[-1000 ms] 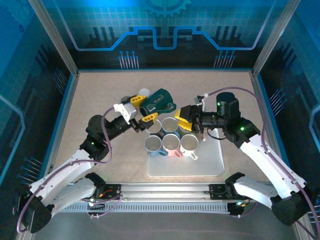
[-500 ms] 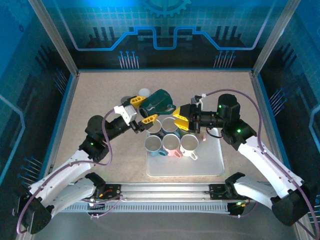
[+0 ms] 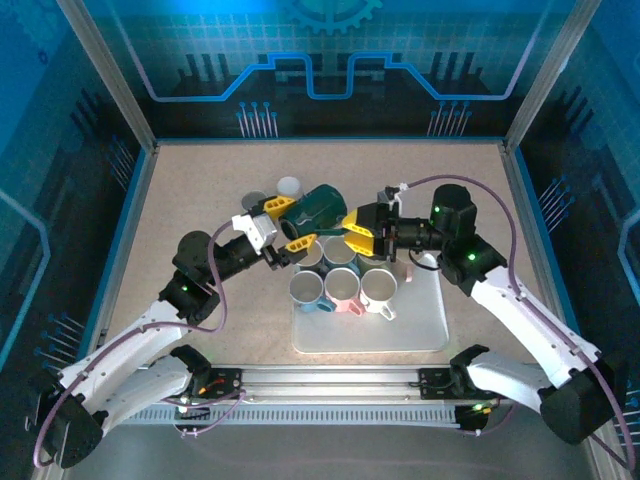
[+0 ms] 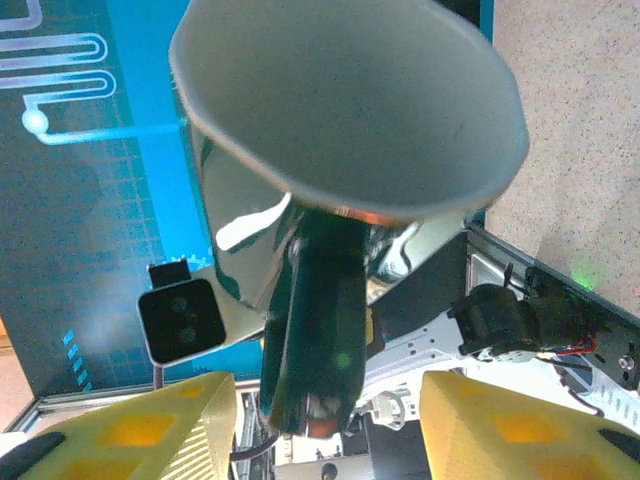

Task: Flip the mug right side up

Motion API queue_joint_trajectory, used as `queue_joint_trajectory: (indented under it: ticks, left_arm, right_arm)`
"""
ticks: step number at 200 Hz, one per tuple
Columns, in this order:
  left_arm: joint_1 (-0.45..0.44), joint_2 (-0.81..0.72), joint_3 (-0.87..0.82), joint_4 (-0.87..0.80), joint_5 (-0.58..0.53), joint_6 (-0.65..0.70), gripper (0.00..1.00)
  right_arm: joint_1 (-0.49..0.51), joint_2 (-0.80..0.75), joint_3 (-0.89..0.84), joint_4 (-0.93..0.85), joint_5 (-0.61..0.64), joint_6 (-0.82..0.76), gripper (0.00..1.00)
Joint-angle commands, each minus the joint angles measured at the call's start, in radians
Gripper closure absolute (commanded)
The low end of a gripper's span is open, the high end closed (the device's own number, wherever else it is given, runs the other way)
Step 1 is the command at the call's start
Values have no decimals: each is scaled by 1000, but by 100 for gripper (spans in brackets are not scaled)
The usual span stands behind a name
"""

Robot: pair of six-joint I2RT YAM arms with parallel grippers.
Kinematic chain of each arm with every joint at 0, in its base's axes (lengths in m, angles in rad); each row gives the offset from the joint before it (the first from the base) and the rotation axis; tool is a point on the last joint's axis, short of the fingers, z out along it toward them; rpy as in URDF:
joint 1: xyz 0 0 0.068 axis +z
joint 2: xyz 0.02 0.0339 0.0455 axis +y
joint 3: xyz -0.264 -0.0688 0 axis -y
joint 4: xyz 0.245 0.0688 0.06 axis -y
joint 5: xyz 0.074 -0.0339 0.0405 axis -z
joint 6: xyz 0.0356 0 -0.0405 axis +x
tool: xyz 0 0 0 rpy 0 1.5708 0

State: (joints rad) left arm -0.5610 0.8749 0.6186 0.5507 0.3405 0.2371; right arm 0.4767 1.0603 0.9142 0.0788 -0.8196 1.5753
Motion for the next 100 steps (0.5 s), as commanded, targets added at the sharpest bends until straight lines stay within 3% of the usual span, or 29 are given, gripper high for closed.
queue_joint_trajectory:
  ticks: [1,76,88,100]
  left_arm:
    - [1,-26,7,109,51,26,62]
    - [-49,-26,20,-34,143,171,66]
    - [-56,-25,20,-44,140,180,63]
    - [-58,-25,16,-37,125,178,55]
  right_arm:
    - [4,23,23,70,4,26,48]
    - [46,72,8,182,4,75,76]
    - [49,72,13,186,-6,73,82]
    - [47,59,15,173,-1,59,89]
